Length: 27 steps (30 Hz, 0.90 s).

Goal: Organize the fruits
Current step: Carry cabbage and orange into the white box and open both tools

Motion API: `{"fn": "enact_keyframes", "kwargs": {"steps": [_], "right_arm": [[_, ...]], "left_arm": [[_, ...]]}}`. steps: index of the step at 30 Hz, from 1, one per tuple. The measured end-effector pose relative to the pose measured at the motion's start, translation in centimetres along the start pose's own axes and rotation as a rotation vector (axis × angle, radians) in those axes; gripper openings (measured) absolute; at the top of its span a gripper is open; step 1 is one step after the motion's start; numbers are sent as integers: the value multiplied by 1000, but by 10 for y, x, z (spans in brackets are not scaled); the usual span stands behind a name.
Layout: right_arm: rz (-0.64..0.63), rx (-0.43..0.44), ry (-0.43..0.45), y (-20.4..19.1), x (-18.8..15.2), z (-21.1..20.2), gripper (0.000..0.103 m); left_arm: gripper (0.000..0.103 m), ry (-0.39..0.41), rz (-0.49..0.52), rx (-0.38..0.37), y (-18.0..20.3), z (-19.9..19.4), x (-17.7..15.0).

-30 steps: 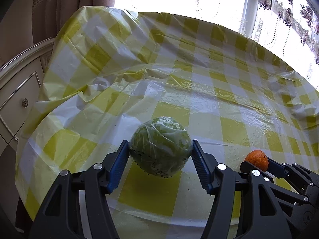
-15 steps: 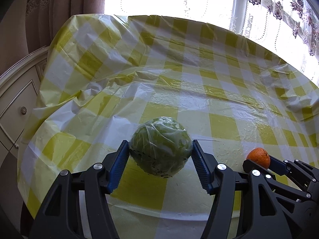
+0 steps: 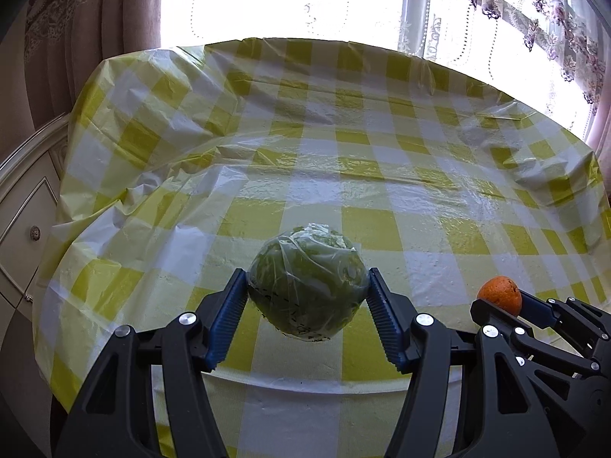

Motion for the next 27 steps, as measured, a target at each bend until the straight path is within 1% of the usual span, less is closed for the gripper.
{"fn": "enact_keyframes", "kwargs": {"steps": [4, 14, 27], "right_arm": [[22, -16, 7, 13, -5, -13, 35], [65, -57, 25, 46, -22, -47, 35], [131, -110, 47, 92, -45, -88, 35]], "left_arm": [[61, 1, 24, -26, 15, -9, -1], [61, 14, 90, -62, 50, -30, -4], [61, 18, 209, -149, 120, -55, -18]]}}
Point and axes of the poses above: each gripper's, at about its wrist camera, not at the fingertips, and z roughly the way its jaws point, y to its right, x to its top, the point moved 6 cm from there along z, roughly the way its jaws point, and after that the axes turned 5 degrees about y, right-handed, at the moved point
